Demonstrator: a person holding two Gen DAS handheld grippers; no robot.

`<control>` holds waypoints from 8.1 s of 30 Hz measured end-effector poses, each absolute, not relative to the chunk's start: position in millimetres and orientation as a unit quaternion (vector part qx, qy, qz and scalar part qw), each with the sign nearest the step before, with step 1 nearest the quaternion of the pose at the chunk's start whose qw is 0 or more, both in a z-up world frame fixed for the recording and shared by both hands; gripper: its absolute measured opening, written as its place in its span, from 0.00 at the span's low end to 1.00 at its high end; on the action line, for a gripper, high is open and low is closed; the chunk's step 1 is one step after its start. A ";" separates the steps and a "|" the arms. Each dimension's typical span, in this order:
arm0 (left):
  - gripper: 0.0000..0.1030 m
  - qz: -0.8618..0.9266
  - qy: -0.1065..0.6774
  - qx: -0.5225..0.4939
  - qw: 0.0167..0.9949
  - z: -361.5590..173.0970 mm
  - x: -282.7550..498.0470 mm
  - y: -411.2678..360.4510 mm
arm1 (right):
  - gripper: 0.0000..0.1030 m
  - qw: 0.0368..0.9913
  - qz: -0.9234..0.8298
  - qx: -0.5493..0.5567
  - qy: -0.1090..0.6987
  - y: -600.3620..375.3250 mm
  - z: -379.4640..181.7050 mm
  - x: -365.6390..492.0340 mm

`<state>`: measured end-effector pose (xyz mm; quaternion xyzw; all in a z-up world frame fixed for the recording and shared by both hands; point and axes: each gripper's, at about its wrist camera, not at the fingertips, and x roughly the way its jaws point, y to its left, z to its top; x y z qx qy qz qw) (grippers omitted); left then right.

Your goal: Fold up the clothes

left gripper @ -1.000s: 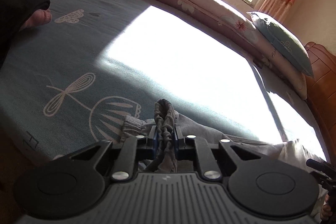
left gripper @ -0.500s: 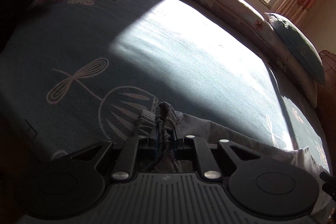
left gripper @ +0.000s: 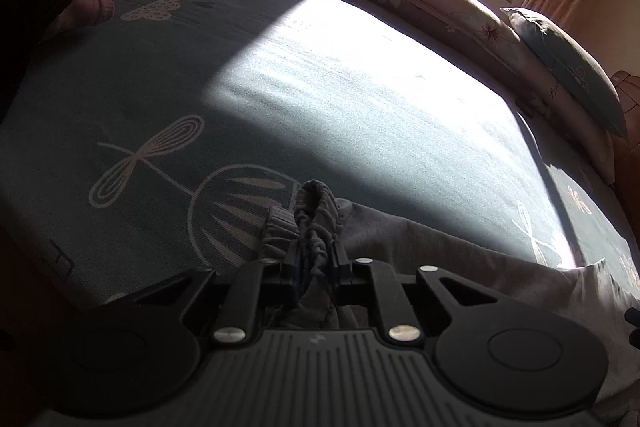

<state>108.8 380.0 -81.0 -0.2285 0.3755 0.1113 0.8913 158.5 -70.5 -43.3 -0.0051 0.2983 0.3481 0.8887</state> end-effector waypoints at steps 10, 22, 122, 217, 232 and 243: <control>0.45 0.183 0.383 -0.221 0.878 -67.0 86.9 398.9 | 0.80 0.890 0.339 -0.018 0.305 -77.9 -44.4 153.6; 0.70 0.035 0.435 -0.074 0.897 -81.1 87.4 282.8 | 0.82 0.860 0.353 -0.042 0.366 -71.0 -79.8 141.7; 0.99 -0.221 0.452 0.039 0.863 -108.8 232.6 53.8 | 1.00 0.921 0.234 0.032 0.309 -179.5 -126.4 172.0; 0.99 0.035 0.317 -0.147 0.936 -91.3 131.2 138.4 | 1.00 0.929 0.181 0.131 0.294 -256.3 -117.8 146.3; 0.99 0.132 0.304 -0.387 0.860 -111.9 172.8 339.1 | 1.00 0.934 0.168 0.095 0.300 -242.4 -123.2 151.9; 0.99 0.092 0.361 -0.337 0.865 -90.2 150.8 321.7 | 1.00 0.936 0.166 0.084 0.300 -239.7 -123.1 151.6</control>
